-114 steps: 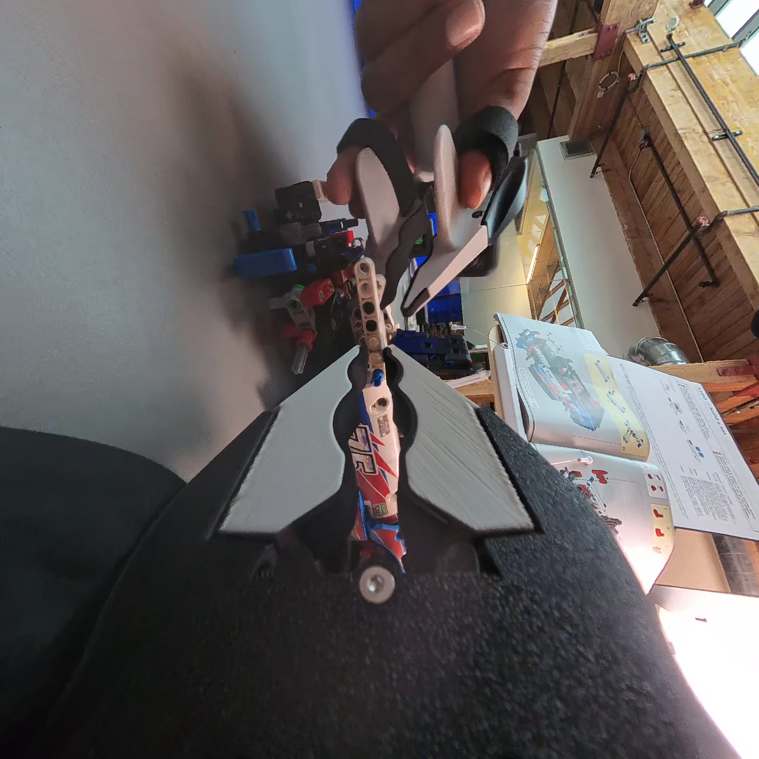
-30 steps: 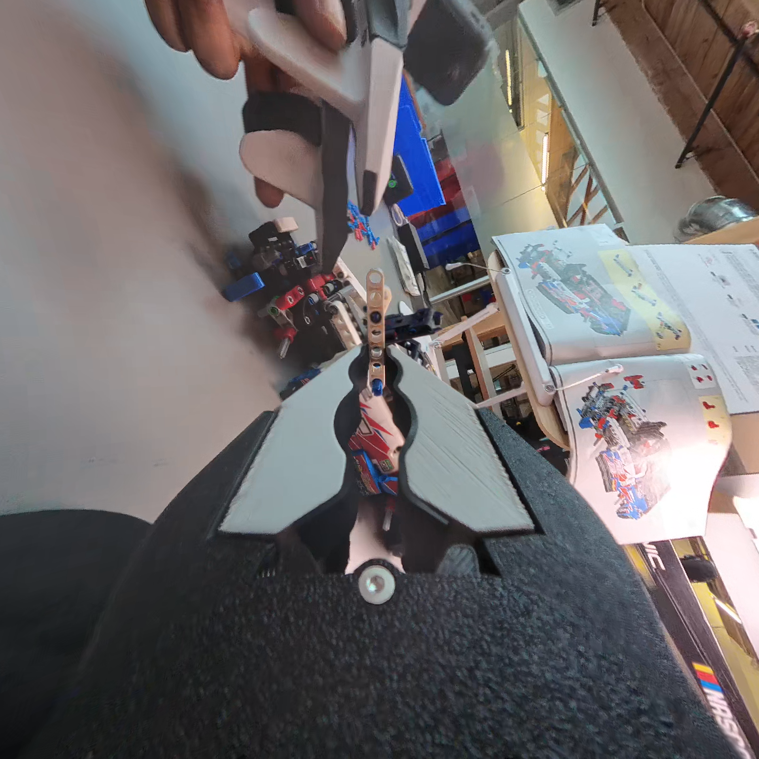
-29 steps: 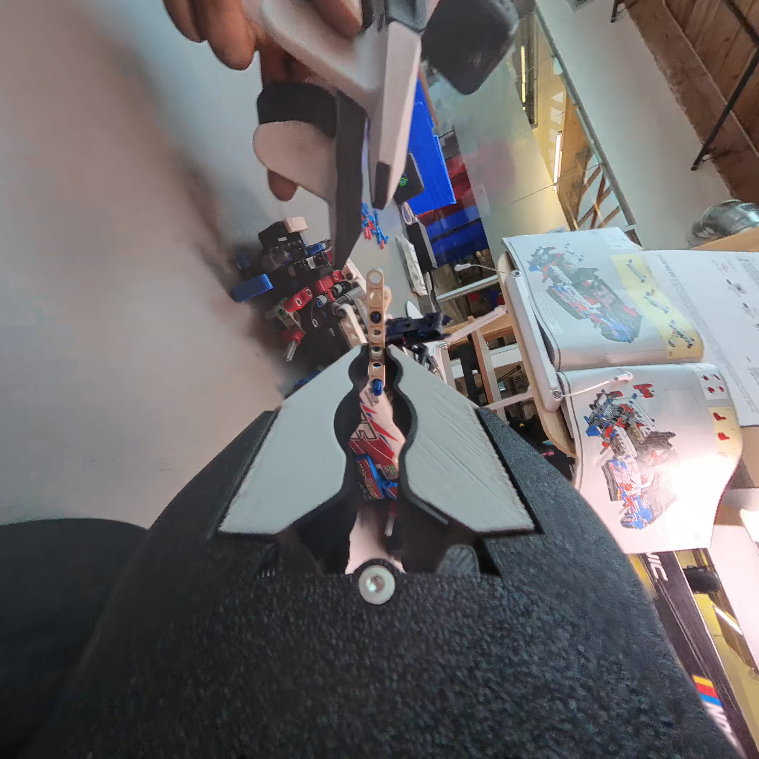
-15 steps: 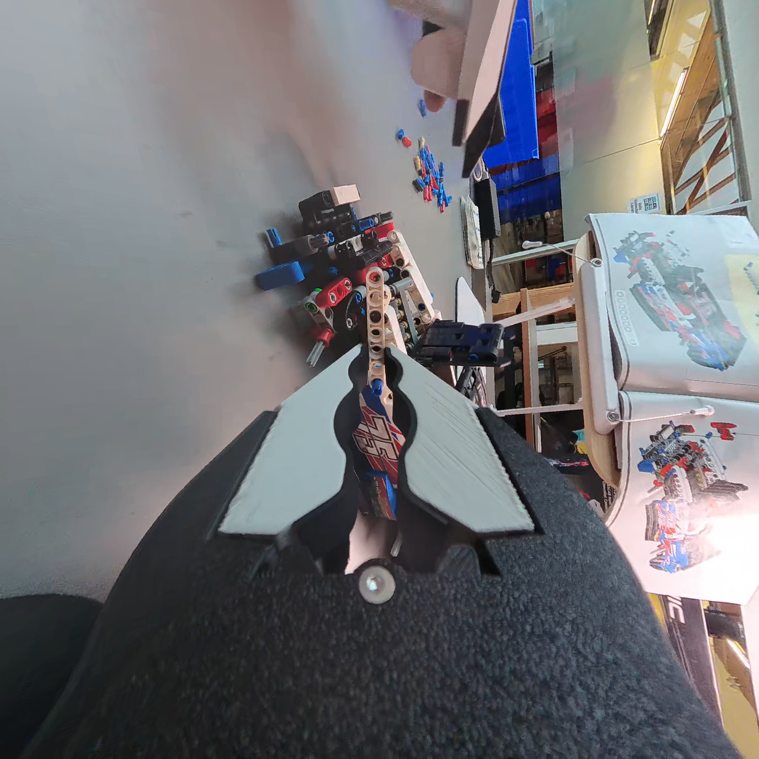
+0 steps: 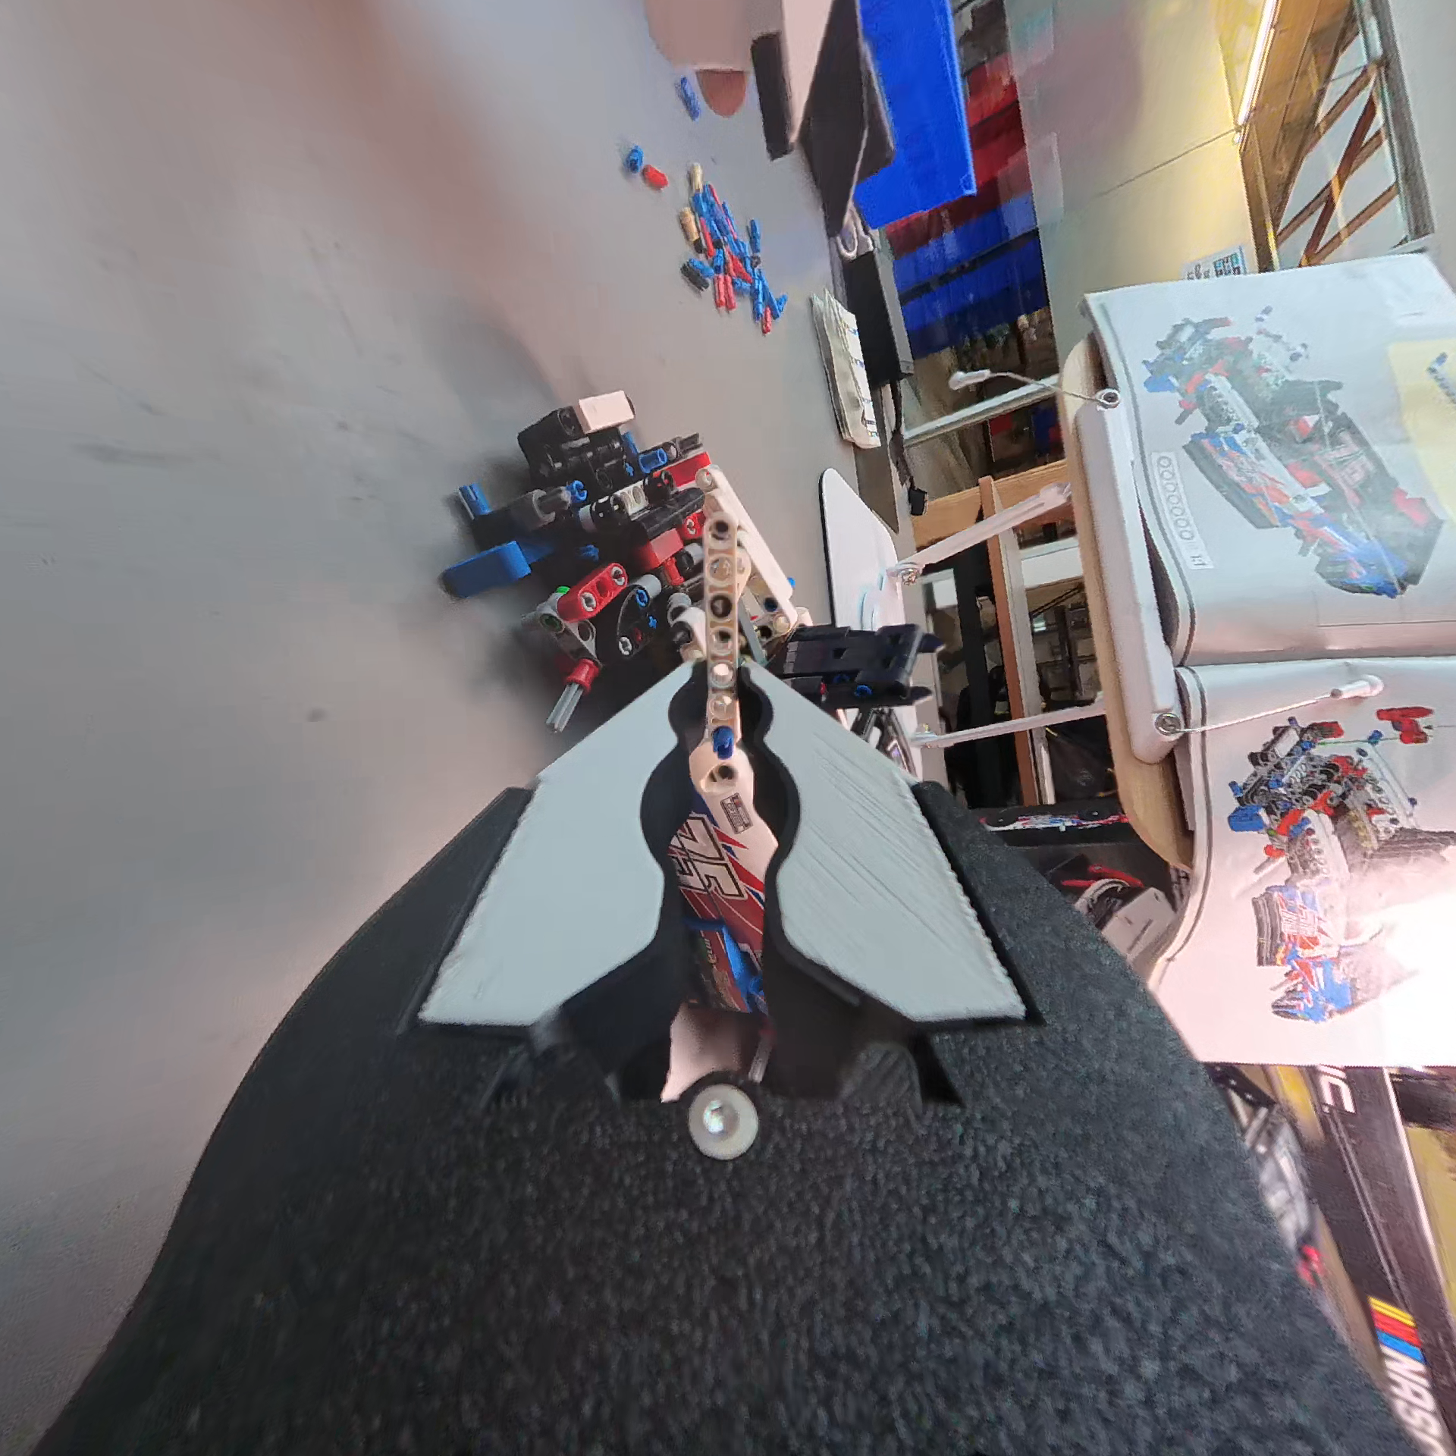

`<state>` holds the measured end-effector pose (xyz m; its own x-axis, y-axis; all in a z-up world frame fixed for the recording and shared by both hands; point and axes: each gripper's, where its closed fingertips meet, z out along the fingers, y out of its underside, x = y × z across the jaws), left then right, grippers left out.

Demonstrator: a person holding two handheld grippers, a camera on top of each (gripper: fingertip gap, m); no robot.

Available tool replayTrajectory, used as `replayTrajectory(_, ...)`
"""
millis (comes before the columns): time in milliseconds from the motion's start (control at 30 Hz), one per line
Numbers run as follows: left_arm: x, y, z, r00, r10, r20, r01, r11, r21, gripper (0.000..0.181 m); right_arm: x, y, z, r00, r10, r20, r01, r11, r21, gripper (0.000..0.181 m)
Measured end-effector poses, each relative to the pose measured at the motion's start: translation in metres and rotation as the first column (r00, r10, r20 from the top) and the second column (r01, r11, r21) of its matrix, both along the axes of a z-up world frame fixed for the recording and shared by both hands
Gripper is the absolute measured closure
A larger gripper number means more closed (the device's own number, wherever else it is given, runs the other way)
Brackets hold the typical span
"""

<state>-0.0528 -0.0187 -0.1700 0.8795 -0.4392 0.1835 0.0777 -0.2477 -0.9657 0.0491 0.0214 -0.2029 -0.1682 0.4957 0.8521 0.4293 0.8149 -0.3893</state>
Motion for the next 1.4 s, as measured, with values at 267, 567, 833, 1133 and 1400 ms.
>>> replayTrajectory(267, -0.007, 0.002, 0.016, 1.0, 0.027, -0.01, -0.025, 0.992, 0.122, 0.13, 0.001, -0.011, 0.057, 0.954, -0.102, -0.28, 0.032, 0.969, -0.246, 0.175)
replayTrajectory(567, -0.016, 0.013, 0.057, 0.988, 0.1, -0.114, -0.061, 0.951, 0.304, 0.181, -0.041, -0.035, 0.099, 0.898, -0.1, -0.429, -0.139, 0.86, -0.491, 0.175)
replayTrajectory(833, 0.003, 0.016, 0.05, 0.999, -0.032, 0.0, 0.032, 0.975, 0.221, 0.142, -0.064, -0.022, 0.123, 0.84, -0.172, -0.515, -0.385, 0.48, -0.789, 0.175)
replayTrajectory(1133, 0.044, -0.01, 0.058, 0.916, -0.307, 0.258, 0.259, 0.944, 0.204, 0.151, -0.059, -0.034, 0.113, 0.848, -0.198, -0.491, -0.529, -0.287, -0.798, 0.175)
replayTrajectory(1400, 0.043, -0.004, 0.048, 0.893, -0.282, 0.351, 0.256, 0.959, 0.118, 0.171, -0.072, -0.043, 0.092, 0.887, -0.213, -0.41, -0.461, -0.349, -0.816, 0.175)
